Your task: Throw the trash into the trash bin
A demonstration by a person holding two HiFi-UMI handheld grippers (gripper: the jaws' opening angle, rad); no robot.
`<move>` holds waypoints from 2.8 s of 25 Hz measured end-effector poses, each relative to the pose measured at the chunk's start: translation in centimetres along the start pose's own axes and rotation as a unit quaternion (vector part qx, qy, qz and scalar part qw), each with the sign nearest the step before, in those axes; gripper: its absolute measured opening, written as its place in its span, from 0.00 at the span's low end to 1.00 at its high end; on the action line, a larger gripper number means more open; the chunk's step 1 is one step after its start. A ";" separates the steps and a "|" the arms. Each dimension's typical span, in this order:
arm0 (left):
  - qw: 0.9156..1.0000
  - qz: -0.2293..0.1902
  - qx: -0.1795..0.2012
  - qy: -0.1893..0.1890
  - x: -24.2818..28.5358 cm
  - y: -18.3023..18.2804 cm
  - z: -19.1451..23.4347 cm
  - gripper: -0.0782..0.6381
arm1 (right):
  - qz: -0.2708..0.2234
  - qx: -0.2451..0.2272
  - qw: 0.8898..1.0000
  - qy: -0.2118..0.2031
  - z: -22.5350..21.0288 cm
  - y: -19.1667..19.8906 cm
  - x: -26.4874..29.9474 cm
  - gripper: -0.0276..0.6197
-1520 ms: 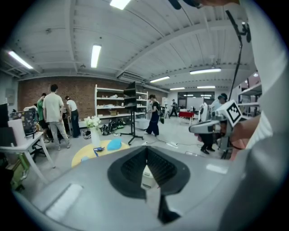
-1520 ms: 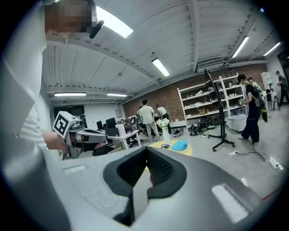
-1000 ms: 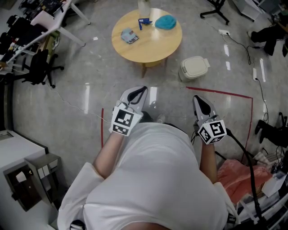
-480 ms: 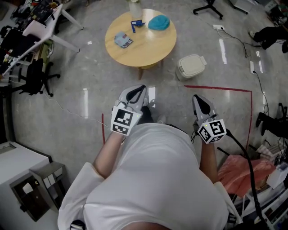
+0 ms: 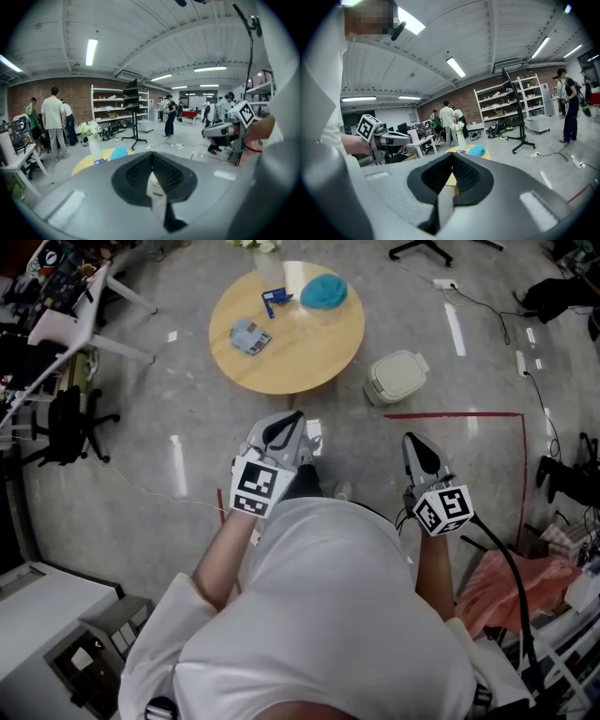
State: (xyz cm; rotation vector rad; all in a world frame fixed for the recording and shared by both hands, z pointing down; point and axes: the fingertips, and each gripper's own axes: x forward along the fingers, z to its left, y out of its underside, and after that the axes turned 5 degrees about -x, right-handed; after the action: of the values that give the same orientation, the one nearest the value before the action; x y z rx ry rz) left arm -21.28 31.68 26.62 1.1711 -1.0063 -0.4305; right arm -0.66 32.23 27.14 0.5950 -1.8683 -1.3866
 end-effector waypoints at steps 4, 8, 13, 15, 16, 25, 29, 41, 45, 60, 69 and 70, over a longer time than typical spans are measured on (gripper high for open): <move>1.000 0.003 -0.001 0.014 1.5 -0.3 2.6 0.12 | 0.008 0.002 1.000 0.013 -0.1 -0.2 2.3 0.04; 1.000 0.007 0.000 0.030 3.1 -0.5 5.1 0.12 | 0.019 0.002 0.999 0.030 -0.4 -0.3 4.7 0.04; 0.999 0.015 0.005 0.051 4.7 -0.4 7.8 0.12 | 0.030 0.007 0.998 0.054 -0.8 -0.4 7.2 0.04; 0.998 0.017 0.008 0.060 5.1 -0.4 9.0 0.12 | 0.033 0.008 0.997 0.064 -0.8 -0.5 8.2 0.04; 0.998 0.018 0.008 0.064 5.3 -0.3 9.6 0.12 | 0.035 0.009 0.997 0.068 -0.7 -0.5 8.7 0.04; 0.996 0.031 0.012 0.086 7.1 0.5 13.4 0.12 | 0.038 0.020 0.993 0.106 -1.2 -1.1 12.0 0.04; 0.995 0.037 0.001 0.092 8.0 0.8 13.1 0.12 | 0.046 0.019 0.993 0.103 -1.9 -0.9 12.7 0.04; 0.998 0.007 -0.027 0.061 12.1 -0.7 9.7 0.12 | 0.045 0.028 0.996 0.070 -7.0 -0.6 13.6 0.04; 0.998 0.025 -0.027 0.050 14.2 -0.3 9.3 0.12 | 0.053 0.036 0.996 0.063 -9.1 0.3 14.1 0.04; 0.996 0.074 -0.037 0.028 19.7 4.3 8.5 0.12 | 0.103 0.058 0.992 0.042 -14.8 7.2 17.1 0.04; 0.994 0.098 -0.041 0.026 22.8 8.1 7.1 0.12 | 0.148 0.060 0.987 0.032 -17.7 13.7 18.8 0.04; 0.994 0.099 -0.042 0.024 23.1 8.5 7.0 0.12 | 0.153 0.062 0.986 0.031 -17.9 14.6 19.0 0.04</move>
State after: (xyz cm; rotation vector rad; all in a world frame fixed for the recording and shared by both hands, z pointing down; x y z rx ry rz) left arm -16.87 13.80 44.47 0.9907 -1.0409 -0.2826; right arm 1.94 12.08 49.03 0.3865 -1.9122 -1.0476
